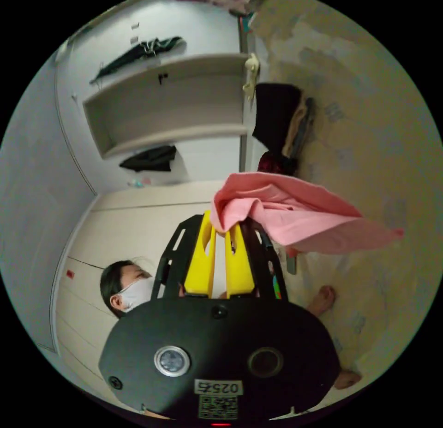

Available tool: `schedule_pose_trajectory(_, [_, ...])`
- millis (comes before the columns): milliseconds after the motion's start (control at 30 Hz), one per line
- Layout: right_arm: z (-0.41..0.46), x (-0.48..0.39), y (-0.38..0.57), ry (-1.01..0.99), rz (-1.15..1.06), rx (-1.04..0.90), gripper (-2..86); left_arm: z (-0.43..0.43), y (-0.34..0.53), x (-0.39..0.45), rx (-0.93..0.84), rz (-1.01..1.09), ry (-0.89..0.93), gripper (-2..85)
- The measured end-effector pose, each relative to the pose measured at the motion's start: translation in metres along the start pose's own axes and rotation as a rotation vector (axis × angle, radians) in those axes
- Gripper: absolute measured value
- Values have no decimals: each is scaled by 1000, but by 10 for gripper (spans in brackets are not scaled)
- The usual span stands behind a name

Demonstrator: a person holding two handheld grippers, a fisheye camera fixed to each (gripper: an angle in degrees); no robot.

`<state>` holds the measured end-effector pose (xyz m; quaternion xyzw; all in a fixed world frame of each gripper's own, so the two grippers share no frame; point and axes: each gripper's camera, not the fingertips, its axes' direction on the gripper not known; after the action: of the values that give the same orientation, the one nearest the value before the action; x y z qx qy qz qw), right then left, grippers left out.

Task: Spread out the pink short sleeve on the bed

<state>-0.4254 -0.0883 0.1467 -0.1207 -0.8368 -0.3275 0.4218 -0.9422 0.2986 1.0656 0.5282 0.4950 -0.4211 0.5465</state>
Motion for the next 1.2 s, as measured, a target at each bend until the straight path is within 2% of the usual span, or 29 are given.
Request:
schedule_pose_trajectory(133, [196,21,-150,-87,-56,-145,0,-103,-64,17,227,88,33,-16])
schedule_pose_trajectory(167, [222,21,-167,-89,-72,-158,-1,-116,-70,23,258,118,29,-16])
schedule_pose_trajectory(233, [320,16,-225,-61,-166,-246,0,-162,-84,45,375,239,-32,-16])
schedule_pose_trajectory(300, [382,25,-255,-8,-205,-300,0,-189,-86,44,440,271,-82,-16])
schedule_pose_trajectory(367, [435,55,-281,57,-168,-326,0,-210,-85,17,475,215,-147,-16])
schedule_pose_trajectory(433, [494,121,-313,86,-57,-373,1,-231,-85,-55,459,18,-234,-16])
schedule_pose_trajectory(533, [537,202,-330,219,91,-340,0,-244,-76,-154,399,-211,-235,-16])
schedule_pose_trajectory(633, [555,248,-336,217,174,-279,0,-249,-61,-206,373,-303,-216,-16])
schedule_pose_trajectory(700, [566,259,-347,147,198,-268,0,-253,-55,-213,379,-285,-170,-16])
schedule_pose_trajectory(800, [600,241,-367,159,103,-292,1,-261,-51,-201,389,-226,-179,-16])
schedule_pose_trajectory(867, [624,221,-373,176,-14,-324,2,-268,-48,-184,400,-156,-241,-16])
schedule_pose_trajectory(933, [639,208,-368,281,-66,-278,5,-275,-37,-168,386,-88,-322,-16])
schedule_pose_trajectory(1033, [650,228,-368,328,12,-232,13,-273,-18,-184,309,-128,-389,-16])
schedule_pose_trajectory(1100, [658,247,-373,235,72,-215,22,-271,-10,-203,284,-141,-408,-14])
schedule_pose_trajectory(1133, [664,255,-378,144,76,-202,32,-273,-5,-210,300,-122,-372,-11])
schedule_pose_trajectory(1200, [671,252,-384,92,48,-209,54,-281,7,-208,347,-82,-316,1])
